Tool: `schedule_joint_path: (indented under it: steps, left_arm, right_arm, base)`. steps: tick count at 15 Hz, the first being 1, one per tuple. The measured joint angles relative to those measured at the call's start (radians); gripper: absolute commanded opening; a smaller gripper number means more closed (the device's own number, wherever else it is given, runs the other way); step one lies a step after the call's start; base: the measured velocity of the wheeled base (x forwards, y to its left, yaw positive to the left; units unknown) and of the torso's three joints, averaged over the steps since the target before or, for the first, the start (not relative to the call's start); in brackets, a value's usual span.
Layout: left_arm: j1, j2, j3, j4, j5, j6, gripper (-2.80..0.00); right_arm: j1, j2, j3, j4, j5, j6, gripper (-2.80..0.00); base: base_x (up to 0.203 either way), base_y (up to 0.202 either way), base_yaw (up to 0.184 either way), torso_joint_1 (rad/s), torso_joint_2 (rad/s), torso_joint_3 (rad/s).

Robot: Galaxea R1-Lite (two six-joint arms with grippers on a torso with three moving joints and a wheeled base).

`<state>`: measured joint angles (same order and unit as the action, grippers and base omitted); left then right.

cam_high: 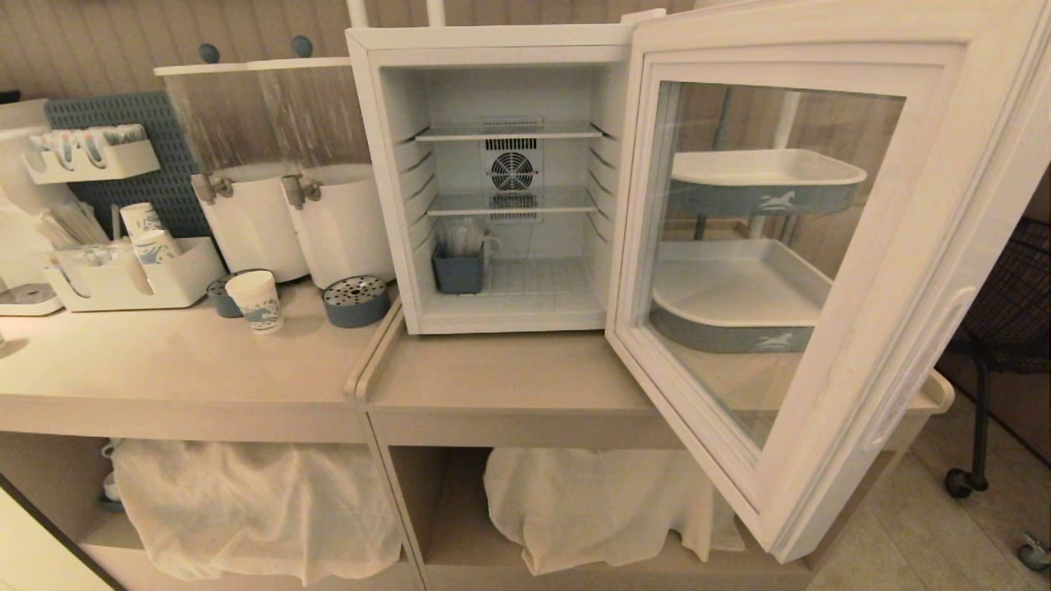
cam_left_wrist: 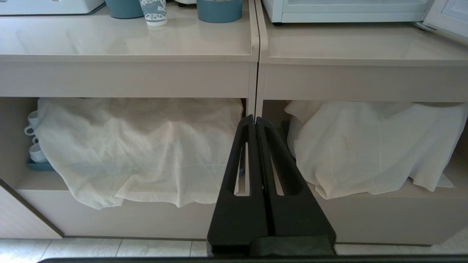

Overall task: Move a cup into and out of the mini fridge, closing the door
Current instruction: Close the freezer door

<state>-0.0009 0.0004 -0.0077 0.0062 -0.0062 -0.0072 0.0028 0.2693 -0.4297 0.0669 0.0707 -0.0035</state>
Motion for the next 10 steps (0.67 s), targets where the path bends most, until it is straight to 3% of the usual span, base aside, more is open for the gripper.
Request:
schedule_joint_path:
  steps: [6,8,10]
  left_arm:
    - [0.000,0.000,0.000,0.000,0.000,0.000,-2.80]
    - [0.000,0.000,0.000,0.000,0.000,0.000,-2.80]
    - [0.000,0.000,0.000,0.000,0.000,0.000,-2.80]
  right_arm:
    - [-0.025,0.659,-0.285,-0.188,-0.057,0.149,-2.80]
    - [-0.065,0.844,-0.335,-0.263,0.048,0.178,-2.80]
    - [-0.123,0.955,-0.367,-0.296,0.270,0.193,-2.80]
  base:
    - [0.000,0.000,0.000,0.000,0.00,0.000]
    - [0.000,0.000,0.000,0.000,0.00,0.000]
    - [0.000,0.000,0.000,0.000,0.00,0.000]
